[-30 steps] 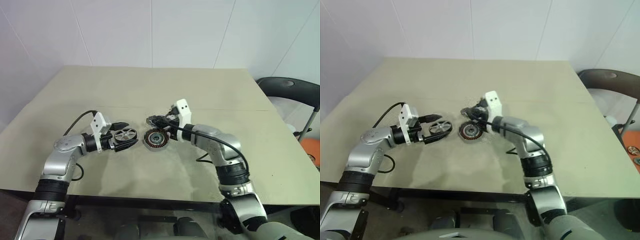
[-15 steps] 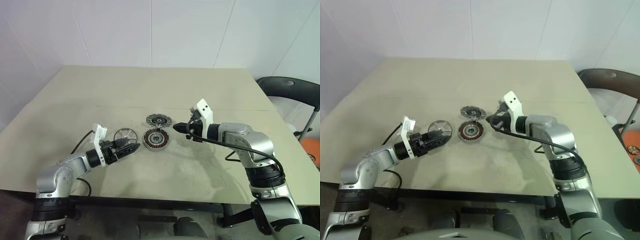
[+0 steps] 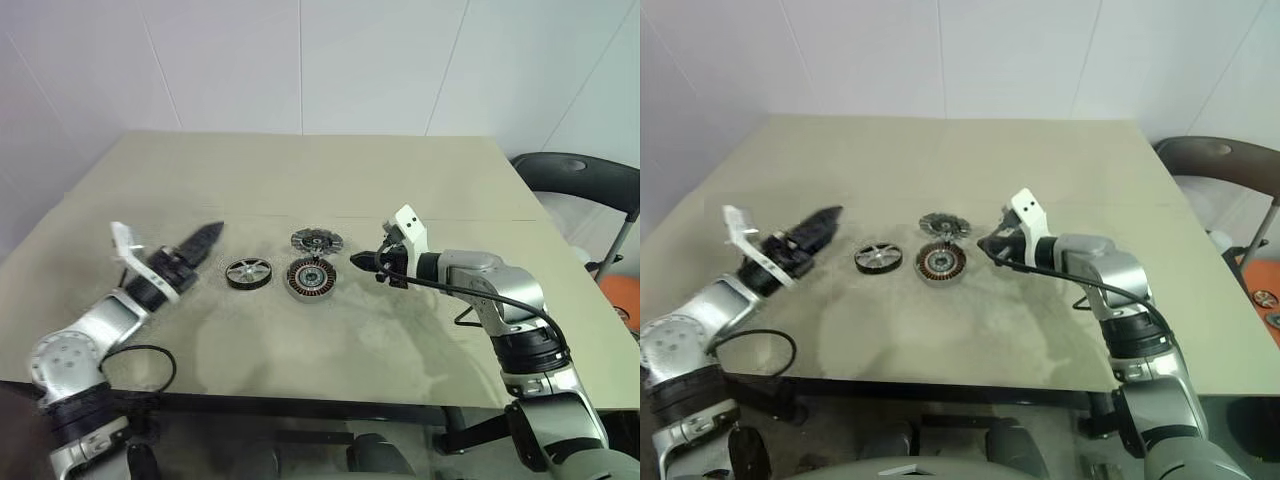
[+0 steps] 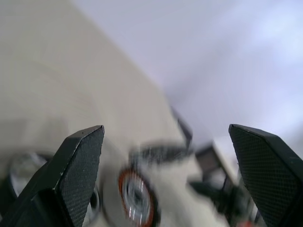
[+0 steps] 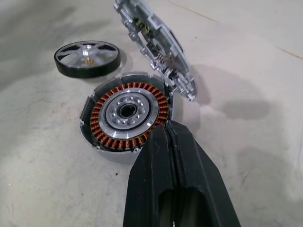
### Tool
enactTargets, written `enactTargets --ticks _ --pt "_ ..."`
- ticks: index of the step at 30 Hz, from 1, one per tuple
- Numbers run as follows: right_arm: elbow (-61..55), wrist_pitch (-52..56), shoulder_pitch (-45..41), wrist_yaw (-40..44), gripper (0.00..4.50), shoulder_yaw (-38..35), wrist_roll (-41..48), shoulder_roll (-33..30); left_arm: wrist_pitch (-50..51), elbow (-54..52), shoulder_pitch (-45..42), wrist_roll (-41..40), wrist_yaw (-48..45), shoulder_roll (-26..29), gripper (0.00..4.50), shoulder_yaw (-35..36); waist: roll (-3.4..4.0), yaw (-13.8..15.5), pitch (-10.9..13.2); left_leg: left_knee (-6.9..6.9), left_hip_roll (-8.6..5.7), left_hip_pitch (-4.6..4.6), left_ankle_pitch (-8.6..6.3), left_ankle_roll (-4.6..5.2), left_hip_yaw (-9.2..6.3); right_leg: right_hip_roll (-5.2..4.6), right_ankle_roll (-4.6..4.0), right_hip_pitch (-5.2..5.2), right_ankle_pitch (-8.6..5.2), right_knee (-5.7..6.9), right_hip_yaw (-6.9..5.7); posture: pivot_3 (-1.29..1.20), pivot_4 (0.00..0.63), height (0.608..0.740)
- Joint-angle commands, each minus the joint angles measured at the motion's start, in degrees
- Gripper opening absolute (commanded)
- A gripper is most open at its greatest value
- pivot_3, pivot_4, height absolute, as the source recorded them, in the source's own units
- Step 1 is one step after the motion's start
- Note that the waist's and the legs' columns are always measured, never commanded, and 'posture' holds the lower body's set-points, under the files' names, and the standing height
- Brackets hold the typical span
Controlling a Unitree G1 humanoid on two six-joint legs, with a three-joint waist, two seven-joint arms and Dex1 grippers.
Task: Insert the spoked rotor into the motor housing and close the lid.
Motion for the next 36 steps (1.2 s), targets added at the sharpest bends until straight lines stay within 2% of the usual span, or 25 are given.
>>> enactTargets --ticks 1,7,17,25,32,36 --pt "0.0 -1.7 -0.7 0.6 0.04 -0.2 -0.2 -0.7 0.2 0.6 1.9 -4.1 6.2 0.1 4.5 1.0 -0.01 0.0 0.0 0.01 -0.01 0.0 0.0 0.0 0.01 -0.01 0.0 0.01 0.0 -0.02 0.0 0.0 0.0 0.74" --pt "0.8 -2.2 -1.4 1.0 0.04 -0.3 -0.7 -1.2 2.1 0.9 5.2 -4.3 11.9 0.3 4.5 -3.3 -0.02 0.3 0.0 0.01 -0.01 -0.01 0.0 -0.01 -0.01 0.0 -0.02 -0.01 0.01 0.0 0.0 0.0 0.0 0.74" --pt "0.6 -2.2 -0.5 0.3 0.04 -1.0 -1.2 -1.7 7.0 8.3 1.6 -8.4 16.2 2.1 4.5 -7.4 -0.03 0.1 0.0 0.03 -0.01 -0.02 0.01 -0.02 0.0 0.01 -0.02 -0.02 0.0 -0.01 0.0 0.0 0.0 0.74" --pt "-0.8 -1.7 1.0 -1.2 0.04 -1.5 -0.8 -1.4 10.1 13.8 -2.1 -8.7 15.7 1.5 4.5 -10.4 -0.03 0.1 0.0 0.01 -0.02 -0.03 0.01 -0.02 0.0 0.01 -0.02 -0.03 0.0 0.0 0.0 0.0 0.0 0.74" --pt "-2.9 -0.6 2.5 -3.0 0.04 -1.9 -0.4 -1.3 8.8 18.2 -5.2 -5.3 13.9 0.5 4.5 -11.8 -0.03 0.1 0.0 0.01 -0.02 -0.03 0.01 -0.03 0.01 0.01 -0.01 -0.03 0.01 0.0 0.0 0.0 0.0 0.74" --pt "-3.3 -0.6 2.7 -3.9 0.0 -2.7 -0.3 -1.5 8.5 20.4 -5.6 -2.8 12.9 0.6 3.57 -12.0 -0.03 0.1 0.0 -0.01 -0.02 -0.03 0.02 -0.03 0.0 0.01 -0.01 -0.04 0.01 0.0 0.0 0.0 0.0 0.74"
